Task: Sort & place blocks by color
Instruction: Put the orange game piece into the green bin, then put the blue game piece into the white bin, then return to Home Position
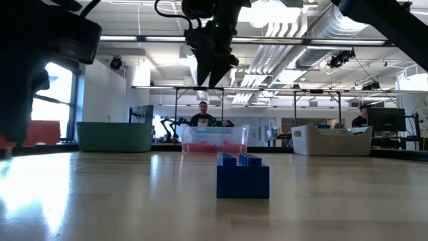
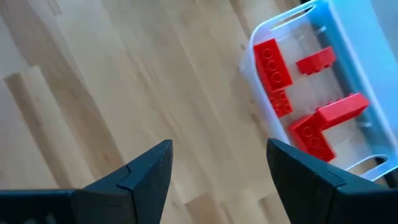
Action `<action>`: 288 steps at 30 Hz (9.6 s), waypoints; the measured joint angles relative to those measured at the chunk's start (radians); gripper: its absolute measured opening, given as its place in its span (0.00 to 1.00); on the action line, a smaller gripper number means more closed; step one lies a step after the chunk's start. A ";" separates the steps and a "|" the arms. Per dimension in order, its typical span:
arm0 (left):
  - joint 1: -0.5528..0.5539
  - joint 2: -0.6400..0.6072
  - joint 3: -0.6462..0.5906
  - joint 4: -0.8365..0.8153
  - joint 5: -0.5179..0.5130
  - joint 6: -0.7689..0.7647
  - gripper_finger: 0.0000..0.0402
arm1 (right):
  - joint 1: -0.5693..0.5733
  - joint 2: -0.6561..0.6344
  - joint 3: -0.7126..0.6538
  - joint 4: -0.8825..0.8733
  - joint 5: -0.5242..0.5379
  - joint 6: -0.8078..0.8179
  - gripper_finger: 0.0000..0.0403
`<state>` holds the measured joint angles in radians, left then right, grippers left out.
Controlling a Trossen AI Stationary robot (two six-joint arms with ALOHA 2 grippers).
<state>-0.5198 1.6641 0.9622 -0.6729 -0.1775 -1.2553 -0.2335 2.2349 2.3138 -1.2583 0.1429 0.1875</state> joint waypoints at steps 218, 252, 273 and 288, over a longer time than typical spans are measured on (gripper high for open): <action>0.904 -0.355 -0.071 0.552 0.078 0.892 0.55 | -0.629 -0.901 -1.419 0.649 0.201 0.116 0.56; 0.524 -0.991 -0.530 0.643 -0.074 0.890 0.55 | -0.283 -0.901 -1.064 0.641 -0.008 0.206 0.73; 0.512 -1.495 -0.954 0.729 -0.007 0.975 0.55 | -0.170 -0.902 -1.066 0.638 -0.133 0.257 0.73; 0.513 -1.495 -0.951 0.703 0.039 1.073 0.55 | -0.159 -1.248 -1.134 0.706 -0.157 -0.032 0.73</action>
<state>-0.0071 0.1696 0.0116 0.0299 -0.1387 -0.1821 -0.3922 0.9865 1.1796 -0.5522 -0.0137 0.1551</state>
